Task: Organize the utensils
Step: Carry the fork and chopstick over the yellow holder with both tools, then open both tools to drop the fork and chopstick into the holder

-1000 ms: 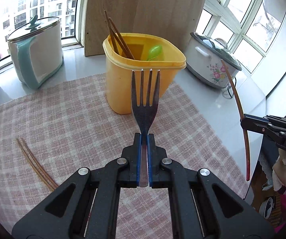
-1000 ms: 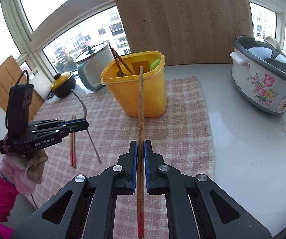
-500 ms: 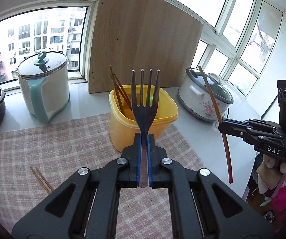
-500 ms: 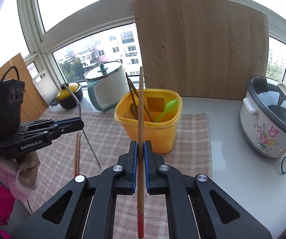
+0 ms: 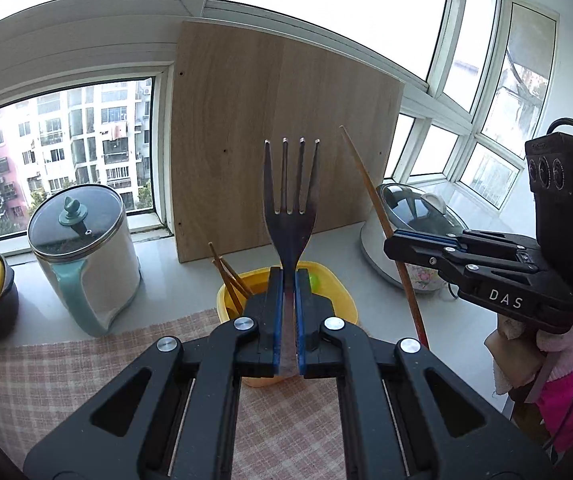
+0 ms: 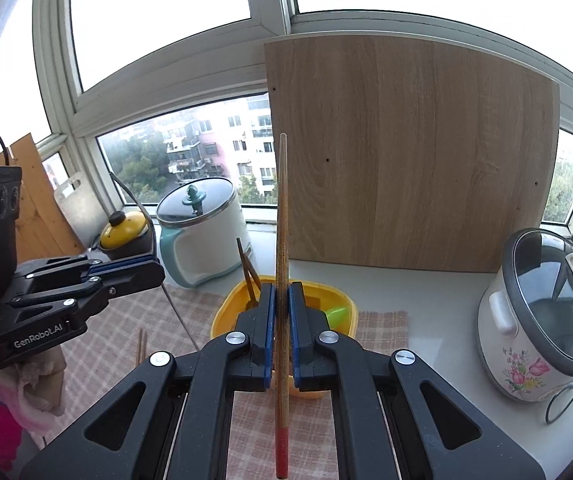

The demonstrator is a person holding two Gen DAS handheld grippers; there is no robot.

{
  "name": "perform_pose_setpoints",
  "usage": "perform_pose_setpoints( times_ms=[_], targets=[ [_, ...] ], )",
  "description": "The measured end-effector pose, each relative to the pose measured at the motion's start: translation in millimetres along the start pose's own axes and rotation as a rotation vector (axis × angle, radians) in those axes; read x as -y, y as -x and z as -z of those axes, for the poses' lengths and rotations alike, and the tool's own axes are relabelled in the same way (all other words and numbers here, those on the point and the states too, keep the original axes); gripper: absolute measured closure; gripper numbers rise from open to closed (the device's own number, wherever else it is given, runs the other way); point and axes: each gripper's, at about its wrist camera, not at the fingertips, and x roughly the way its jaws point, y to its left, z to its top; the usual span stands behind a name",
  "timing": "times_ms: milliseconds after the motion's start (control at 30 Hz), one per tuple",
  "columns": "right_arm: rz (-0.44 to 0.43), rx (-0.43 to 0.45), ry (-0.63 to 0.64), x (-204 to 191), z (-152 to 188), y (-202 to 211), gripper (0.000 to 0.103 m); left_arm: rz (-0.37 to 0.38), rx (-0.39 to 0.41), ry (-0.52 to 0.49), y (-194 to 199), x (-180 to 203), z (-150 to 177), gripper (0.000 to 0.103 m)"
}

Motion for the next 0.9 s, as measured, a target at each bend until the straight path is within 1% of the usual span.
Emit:
perform_pose_setpoints(
  times_ms=[167, 400, 633, 900],
  targets=[
    [0.009, 0.012, -0.02, 11.5, -15.0, -20.8, 0.098, -0.018, -0.005, 0.021, -20.1, -9.7, -13.7, 0.1],
    [0.022, 0.009, -0.063, 20.0, -26.1, -55.5, 0.098, -0.043, -0.033, 0.085, -49.6, -29.8, -14.4, 0.1],
    [0.024, -0.017, -0.077, 23.1, -24.5, -88.4, 0.098, -0.054, -0.075, 0.126, -73.4, -39.6, -4.4, 0.1],
    [0.031, -0.059, -0.095, 32.1, -11.6, -106.5, 0.098, -0.032, -0.116, 0.115, -84.9, -30.5, 7.1, 0.1]
  ],
)
